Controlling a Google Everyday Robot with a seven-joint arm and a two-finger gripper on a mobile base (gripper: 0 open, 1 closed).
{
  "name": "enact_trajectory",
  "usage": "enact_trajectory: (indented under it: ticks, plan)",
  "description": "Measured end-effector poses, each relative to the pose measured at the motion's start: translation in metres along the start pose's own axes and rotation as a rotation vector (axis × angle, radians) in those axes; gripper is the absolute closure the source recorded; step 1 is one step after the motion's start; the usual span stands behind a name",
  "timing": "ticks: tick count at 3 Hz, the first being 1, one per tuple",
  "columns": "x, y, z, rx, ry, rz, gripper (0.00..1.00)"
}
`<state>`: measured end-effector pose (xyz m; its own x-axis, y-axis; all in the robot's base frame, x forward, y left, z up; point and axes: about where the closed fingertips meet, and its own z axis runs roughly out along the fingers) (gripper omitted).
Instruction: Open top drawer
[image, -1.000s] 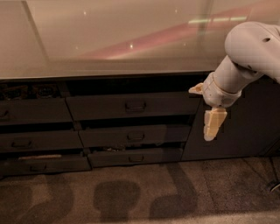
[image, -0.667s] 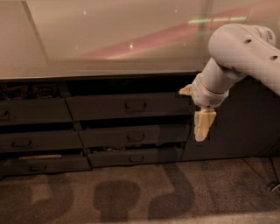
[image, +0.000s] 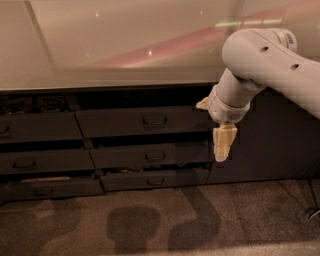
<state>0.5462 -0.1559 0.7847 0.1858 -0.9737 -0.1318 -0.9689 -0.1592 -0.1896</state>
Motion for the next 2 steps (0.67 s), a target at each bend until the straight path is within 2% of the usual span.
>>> enact_trajectory:
  ticks: [1,2]
  plan:
    - [-0.0019,0.0042,-0.0006,0.074,0.018,-0.075,0.0]
    - [-0.0094,0.0113,-0.0022,0.172,0.035,-0.191,0.0]
